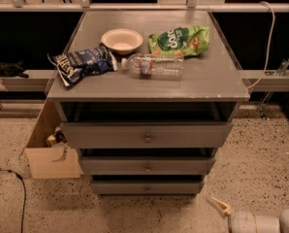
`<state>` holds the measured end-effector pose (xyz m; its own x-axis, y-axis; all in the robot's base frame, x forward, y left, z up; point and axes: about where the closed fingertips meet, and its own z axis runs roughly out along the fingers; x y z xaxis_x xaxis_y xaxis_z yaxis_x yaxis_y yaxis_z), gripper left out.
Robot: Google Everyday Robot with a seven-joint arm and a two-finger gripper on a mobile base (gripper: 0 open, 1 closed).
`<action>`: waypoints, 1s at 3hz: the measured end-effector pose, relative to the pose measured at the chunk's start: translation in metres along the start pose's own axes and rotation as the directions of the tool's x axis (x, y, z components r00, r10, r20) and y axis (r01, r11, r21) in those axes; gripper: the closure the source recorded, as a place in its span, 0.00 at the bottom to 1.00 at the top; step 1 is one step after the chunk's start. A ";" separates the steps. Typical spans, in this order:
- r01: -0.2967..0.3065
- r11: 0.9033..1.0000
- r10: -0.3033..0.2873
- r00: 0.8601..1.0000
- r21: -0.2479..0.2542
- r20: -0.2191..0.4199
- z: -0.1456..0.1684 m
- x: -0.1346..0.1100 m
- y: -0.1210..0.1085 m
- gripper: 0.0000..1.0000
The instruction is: Open bottom drawer
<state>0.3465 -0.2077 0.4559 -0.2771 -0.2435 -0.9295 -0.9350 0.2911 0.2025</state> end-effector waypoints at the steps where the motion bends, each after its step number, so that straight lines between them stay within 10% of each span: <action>1: 0.000 1.000 0.000 1.000 0.002 0.000 0.002 -0.005 0.002 0.00; 3: -0.054 0.991 0.059 0.997 0.123 -0.039 0.046 0.035 -0.039 0.00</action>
Offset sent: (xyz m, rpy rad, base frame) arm 0.0305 0.0255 -0.0375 -0.0608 0.0372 -0.0745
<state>0.3838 -0.1847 0.4012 -0.3405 -0.2614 -0.9032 -0.8842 0.4157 0.2130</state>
